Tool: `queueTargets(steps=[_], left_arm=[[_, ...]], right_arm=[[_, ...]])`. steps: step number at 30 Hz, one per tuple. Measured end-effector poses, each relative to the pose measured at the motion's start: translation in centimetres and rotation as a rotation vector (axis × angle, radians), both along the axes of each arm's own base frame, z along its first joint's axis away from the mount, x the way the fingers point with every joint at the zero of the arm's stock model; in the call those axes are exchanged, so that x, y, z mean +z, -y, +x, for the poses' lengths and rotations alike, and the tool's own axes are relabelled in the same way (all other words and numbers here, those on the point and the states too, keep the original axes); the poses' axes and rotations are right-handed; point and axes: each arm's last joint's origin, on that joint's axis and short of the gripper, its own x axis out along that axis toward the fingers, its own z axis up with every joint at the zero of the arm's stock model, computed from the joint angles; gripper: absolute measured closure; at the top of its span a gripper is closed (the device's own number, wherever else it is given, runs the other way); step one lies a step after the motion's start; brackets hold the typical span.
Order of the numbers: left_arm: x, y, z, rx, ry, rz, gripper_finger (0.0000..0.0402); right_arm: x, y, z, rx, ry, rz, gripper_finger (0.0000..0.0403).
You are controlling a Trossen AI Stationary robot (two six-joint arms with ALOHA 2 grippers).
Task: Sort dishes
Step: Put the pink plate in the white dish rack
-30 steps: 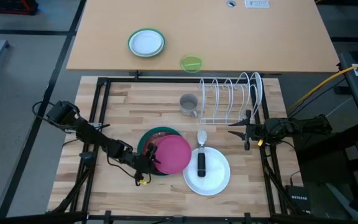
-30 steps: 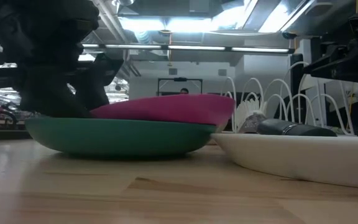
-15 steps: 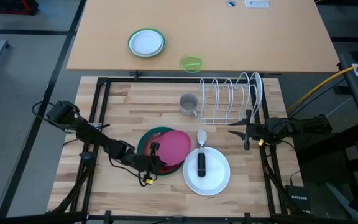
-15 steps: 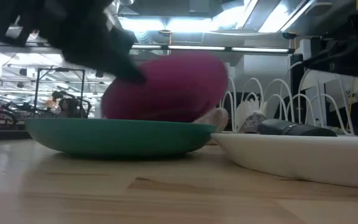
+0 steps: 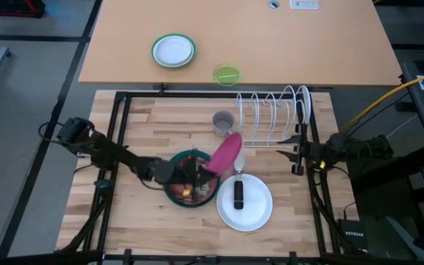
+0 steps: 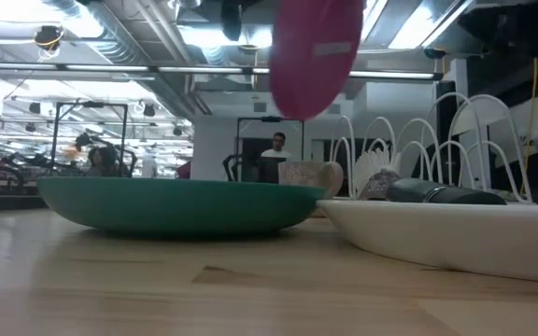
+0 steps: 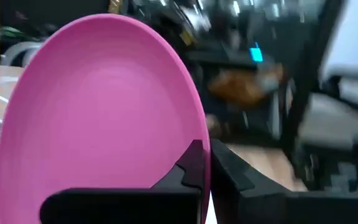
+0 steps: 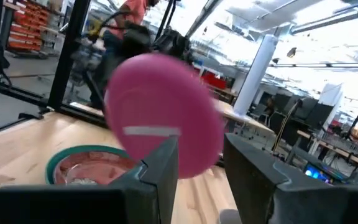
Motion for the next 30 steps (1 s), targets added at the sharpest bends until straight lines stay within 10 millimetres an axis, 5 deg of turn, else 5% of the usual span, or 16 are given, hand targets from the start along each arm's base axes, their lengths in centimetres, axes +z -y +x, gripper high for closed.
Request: queueTargets(steps=[11, 21, 30], left_arm=[[2.1, -6.7, 2.0, 0.057, 0.245, -0.280, 0.0401], [3.0, -9.9, 8.9, 0.101, 0.349, -0.380, 0.0401], [0.8, -14.7, 10.4, 0.255, 0.376, -0.527, 0.0401]], right_arm=[[0.5, 0.3, -1.6, -0.004, -0.284, -0.087, 0.0271], [0.1, 0.4, -1.8, -0.005, -0.349, -0.087, 0.0271], [-0.2, 0.4, -1.7, -0.005, -0.372, -0.062, 0.0271]])
